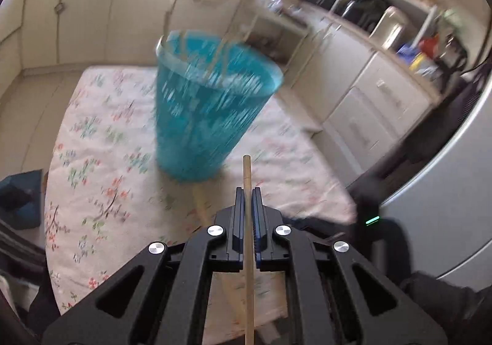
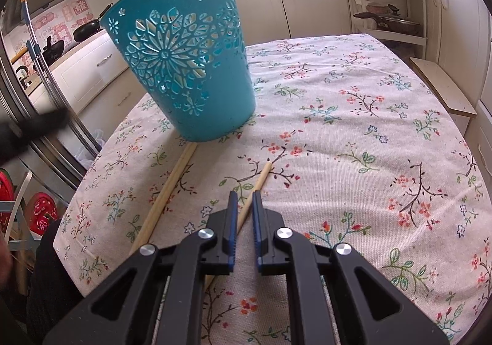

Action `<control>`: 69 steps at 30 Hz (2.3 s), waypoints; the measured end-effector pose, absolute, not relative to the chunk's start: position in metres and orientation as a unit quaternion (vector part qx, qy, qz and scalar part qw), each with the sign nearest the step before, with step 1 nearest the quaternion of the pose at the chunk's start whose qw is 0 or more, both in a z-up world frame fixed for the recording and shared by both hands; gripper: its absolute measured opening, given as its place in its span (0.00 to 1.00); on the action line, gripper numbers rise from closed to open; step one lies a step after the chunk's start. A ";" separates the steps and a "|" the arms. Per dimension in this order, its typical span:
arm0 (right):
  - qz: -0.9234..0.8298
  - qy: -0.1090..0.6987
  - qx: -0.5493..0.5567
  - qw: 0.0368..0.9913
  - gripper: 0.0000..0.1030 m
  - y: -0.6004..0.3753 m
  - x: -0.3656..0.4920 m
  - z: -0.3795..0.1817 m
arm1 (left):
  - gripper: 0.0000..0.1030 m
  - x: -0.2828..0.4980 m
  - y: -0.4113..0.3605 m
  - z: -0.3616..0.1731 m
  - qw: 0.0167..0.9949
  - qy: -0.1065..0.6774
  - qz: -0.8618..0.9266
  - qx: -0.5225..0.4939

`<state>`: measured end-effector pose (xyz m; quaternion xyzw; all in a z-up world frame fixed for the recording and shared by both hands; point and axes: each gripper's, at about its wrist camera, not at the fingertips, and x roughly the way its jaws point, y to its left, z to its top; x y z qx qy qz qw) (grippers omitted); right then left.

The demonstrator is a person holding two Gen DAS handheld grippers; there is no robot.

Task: Organize utensils
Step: 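Lift the chopstick over the teal basket and open the left gripper, then withdraw the left gripper from the basket back beside the chopsticks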

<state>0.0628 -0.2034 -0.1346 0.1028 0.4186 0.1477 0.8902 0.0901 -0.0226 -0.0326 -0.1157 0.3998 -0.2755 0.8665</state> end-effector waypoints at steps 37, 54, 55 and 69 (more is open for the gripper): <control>0.158 0.416 0.119 0.887 0.11 -0.211 0.062 -0.135 | 0.05 0.201 -0.037 0.049 0.986 0.079 -0.062 -0.130; 0.155 0.416 0.112 0.889 0.11 -0.210 0.061 -0.134 | 0.41 0.148 -0.022 0.022 0.987 0.138 -0.036 -0.078; 0.154 0.417 0.112 0.889 0.11 -0.210 0.061 -0.134 | 0.47 0.138 -0.015 0.023 0.988 0.132 -0.029 -0.078; 0.213 0.464 -0.030 0.860 0.10 -0.191 0.072 -0.124 | 0.62 0.120 0.057 -0.082 0.946 0.294 0.011 -0.134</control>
